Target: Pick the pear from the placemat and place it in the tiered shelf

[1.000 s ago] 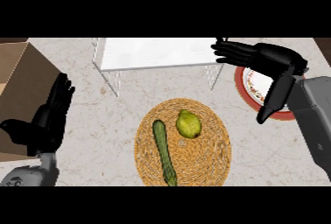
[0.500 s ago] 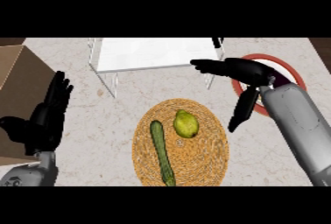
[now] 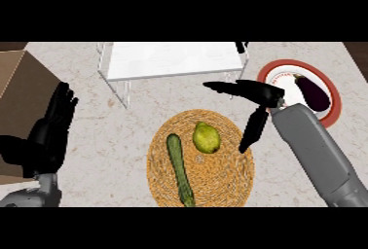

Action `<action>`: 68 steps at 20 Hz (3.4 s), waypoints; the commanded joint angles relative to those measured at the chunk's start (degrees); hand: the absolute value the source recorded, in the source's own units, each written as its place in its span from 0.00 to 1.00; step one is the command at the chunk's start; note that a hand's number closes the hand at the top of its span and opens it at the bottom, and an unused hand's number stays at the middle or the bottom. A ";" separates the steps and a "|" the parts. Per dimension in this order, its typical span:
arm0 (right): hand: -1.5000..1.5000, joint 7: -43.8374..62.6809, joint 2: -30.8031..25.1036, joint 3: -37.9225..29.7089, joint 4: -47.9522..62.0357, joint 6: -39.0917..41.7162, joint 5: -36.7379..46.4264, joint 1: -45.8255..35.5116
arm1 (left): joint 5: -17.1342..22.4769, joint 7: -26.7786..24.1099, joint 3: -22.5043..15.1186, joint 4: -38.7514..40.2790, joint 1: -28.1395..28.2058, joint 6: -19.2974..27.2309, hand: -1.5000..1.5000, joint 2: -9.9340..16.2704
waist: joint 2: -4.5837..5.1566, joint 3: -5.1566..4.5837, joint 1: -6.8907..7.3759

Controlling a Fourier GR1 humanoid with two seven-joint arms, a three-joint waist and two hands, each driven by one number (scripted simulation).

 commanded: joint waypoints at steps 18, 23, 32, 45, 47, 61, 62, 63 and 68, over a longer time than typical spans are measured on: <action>0.00 -13.21 10.41 -1.94 12.61 -7.43 15.39 1.92 | -1.75 -2.84 4.28 5.09 -1.45 -4.72 0.50 -3.50 | 0.13 0.00 -0.11; 0.00 -13.26 9.45 -4.85 12.60 -3.99 15.86 0.37 | -3.66 -1.81 4.50 3.66 -0.50 -4.53 0.50 -4.30 | 0.05 0.00 -0.17; 1.00 -14.05 12.51 -1.09 9.01 -3.04 20.04 4.65 | -2.77 -1.54 6.45 0.06 1.70 -6.53 0.50 -3.89 | -0.06 -0.01 -0.36; 1.00 14.97 15.68 8.11 13.05 -32.76 37.18 -0.47 | -4.60 0.54 5.37 1.55 -0.22 -5.26 0.50 -4.91 | -1.75 -0.64 -1.26; 1.00 22.90 15.69 11.19 9.39 -35.20 36.15 -0.81 | -4.47 1.47 4.80 0.53 0.04 -6.08 0.50 -4.47 | -1.86 -0.28 0.61; 1.00 69.75 15.69 27.87 -23.68 -57.22 24.20 -11.98 | -5.15 0.29 3.79 1.64 -1.02 -6.21 0.50 -5.32 | -0.98 -0.05 1.58; 1.00 74.07 15.69 30.00 -26.66 -57.92 24.72 -13.35 | -4.55 -0.58 4.78 2.75 -0.52 -6.28 0.50 -5.23 | -1.18 -0.11 1.51; 1.00 76.86 15.69 28.02 -25.49 -57.64 25.71 -16.70 | -4.74 -3.50 4.04 3.07 0.98 -6.39 0.50 -6.28 | -1.01 -0.18 1.49; 1.00 85.11 15.66 25.74 -28.59 -53.83 33.70 -21.39 | -4.42 0.72 6.38 2.18 -1.63 -4.80 0.50 -5.14 | -1.18 -0.11 -0.84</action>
